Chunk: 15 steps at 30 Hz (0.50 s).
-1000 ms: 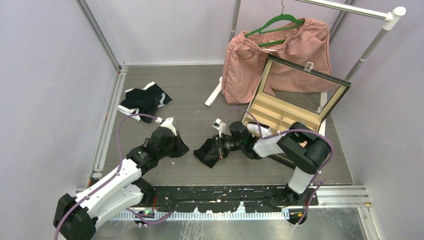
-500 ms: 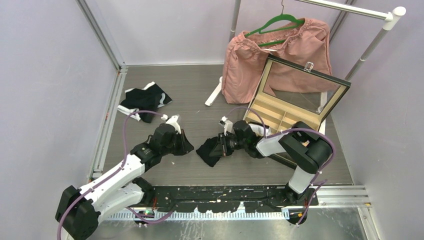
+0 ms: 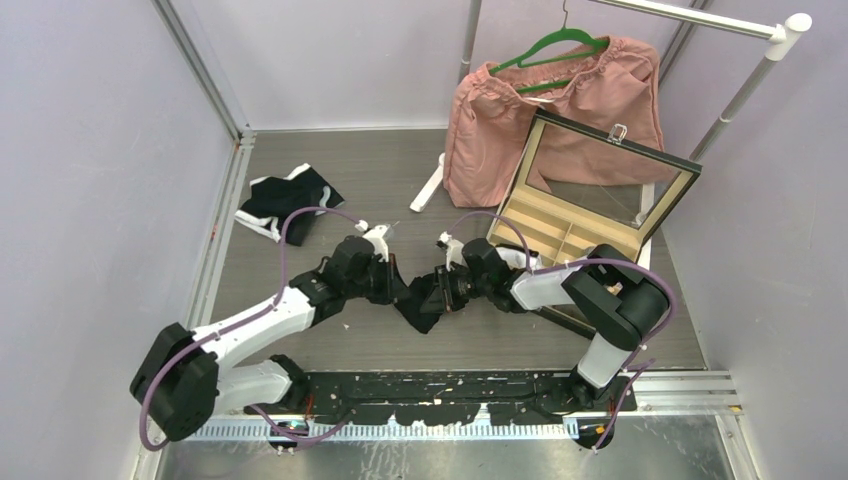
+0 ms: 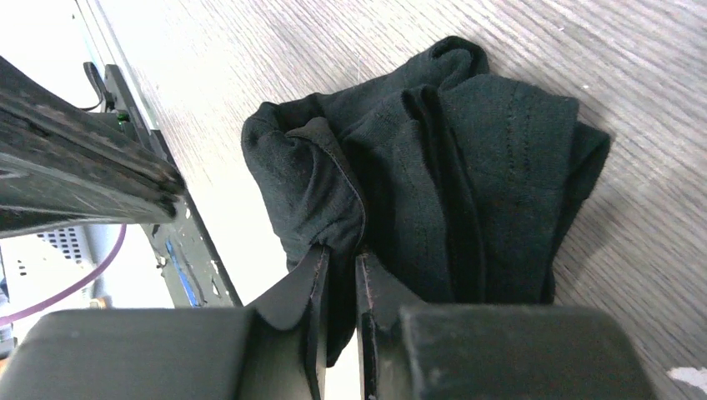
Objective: Roll the underwear
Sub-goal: Roll the underwear to the center of the board.
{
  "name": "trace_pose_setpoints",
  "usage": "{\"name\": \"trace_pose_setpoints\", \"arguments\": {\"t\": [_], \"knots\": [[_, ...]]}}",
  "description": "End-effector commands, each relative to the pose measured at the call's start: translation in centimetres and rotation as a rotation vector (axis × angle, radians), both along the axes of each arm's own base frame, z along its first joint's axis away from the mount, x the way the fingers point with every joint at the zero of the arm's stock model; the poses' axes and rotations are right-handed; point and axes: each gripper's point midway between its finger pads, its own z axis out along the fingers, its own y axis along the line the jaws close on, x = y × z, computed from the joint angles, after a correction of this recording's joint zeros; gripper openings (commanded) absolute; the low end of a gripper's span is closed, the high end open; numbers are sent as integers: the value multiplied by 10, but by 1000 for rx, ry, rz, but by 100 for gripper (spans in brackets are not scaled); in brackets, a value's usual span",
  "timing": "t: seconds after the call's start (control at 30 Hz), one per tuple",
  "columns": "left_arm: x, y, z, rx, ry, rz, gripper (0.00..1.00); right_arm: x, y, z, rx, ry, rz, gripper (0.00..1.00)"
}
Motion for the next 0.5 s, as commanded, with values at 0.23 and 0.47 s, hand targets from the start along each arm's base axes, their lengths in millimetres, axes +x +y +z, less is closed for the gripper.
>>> {"name": "trace_pose_setpoints", "arguments": {"t": [0.23, 0.47], "knots": [[24, -33, 10, -66, -59, -59, 1, -2, -19, -22, -138, 6, -12, 18], [25, -18, -37, 28, 12, 16, 1, -2, -21, -23, -150, 1, -11, 21]]}}
